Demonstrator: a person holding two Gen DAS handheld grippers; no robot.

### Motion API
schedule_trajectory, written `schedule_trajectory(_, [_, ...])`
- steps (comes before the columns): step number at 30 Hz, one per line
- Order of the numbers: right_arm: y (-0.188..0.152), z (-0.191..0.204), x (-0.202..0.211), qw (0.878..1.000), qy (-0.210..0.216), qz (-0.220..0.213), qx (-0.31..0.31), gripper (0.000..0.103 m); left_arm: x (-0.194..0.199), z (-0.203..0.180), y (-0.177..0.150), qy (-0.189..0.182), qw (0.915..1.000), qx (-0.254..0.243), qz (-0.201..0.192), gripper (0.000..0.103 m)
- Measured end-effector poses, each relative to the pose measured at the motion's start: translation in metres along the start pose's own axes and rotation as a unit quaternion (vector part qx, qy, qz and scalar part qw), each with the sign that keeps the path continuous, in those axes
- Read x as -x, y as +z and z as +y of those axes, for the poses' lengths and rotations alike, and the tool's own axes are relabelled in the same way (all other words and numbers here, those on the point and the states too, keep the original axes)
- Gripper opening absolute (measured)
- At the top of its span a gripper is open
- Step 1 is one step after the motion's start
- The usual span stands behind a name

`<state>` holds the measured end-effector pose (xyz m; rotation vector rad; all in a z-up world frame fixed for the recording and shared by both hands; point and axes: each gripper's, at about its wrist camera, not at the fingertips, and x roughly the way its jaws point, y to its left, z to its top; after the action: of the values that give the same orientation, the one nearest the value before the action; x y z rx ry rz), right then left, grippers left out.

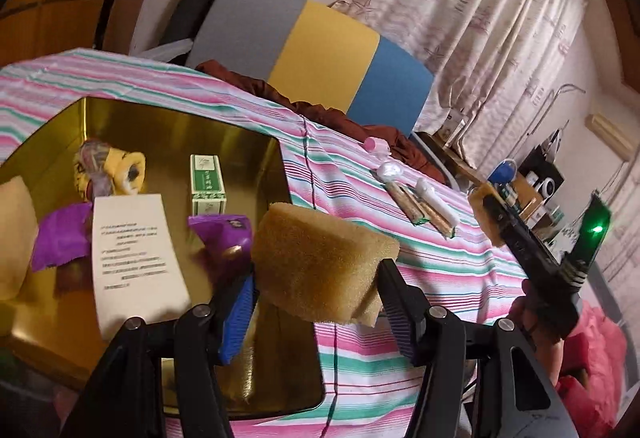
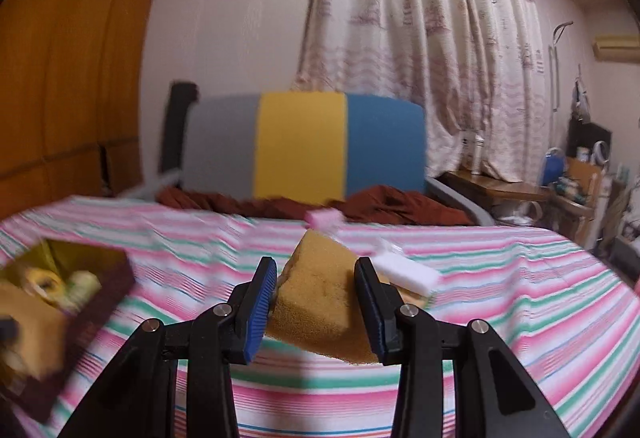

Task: Organize objects
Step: 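Carry both sponges into the gold tray and open both tools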

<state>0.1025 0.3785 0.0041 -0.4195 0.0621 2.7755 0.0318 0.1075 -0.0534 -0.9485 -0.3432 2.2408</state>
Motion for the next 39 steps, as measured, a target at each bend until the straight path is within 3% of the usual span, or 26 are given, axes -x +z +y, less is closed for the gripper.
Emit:
schedule_trajectory(8, [0.014,0.046,0.016,0.995,0.094,0.001,-0.026,0.041,0.011,0.015,0.0,-0.043,0.9984,0.036,-0.006,0.061])
schedule_trajectory(15, [0.001,0.077,0.018,0.987,0.147,0.038,-0.047,0.041,0.025,0.031,-0.003,-0.039,0.9981,0.045,-0.016,0.062])
schedule_trajectory(20, [-0.004,0.093,0.018,0.983,0.168,0.053,-0.047,0.041,0.023,0.025,0.0,0.019,0.9998,0.003,-0.008,0.062])
schedule_trajectory(23, [-0.005,0.103,0.018,0.981,0.181,0.059,-0.042,0.041,0.018,0.041,-0.002,0.037,0.9987,0.034,0.011,0.061])
schedule_trajectory(26, [-0.007,0.108,0.017,0.979,0.192,0.064,-0.039,0.041,0.019,0.043,-0.003,0.081,0.9966,0.009,0.013,0.062])
schedule_trajectory(28, [-0.008,0.113,0.015,0.977,0.197,0.07,-0.037,0.041,0.018,0.043,-0.005,0.093,0.9956,0.002,0.016,0.067])
schedule_trajectory(31, [-0.01,0.12,0.012,0.974,0.206,0.081,-0.037,0.041,0.024,0.036,-0.009,0.116,0.9931,-0.018,-0.003,0.1])
schedule_trajectory(34, [-0.011,0.127,0.007,0.972,0.213,0.092,-0.025,0.041,0.027,0.028,-0.013,0.107,0.9936,-0.032,-0.018,0.103])
schedule_trajectory(39, [-0.008,0.143,-0.017,0.965,0.226,0.132,0.003,0.041,0.026,0.021,-0.021,0.127,0.9903,-0.053,-0.018,0.103])
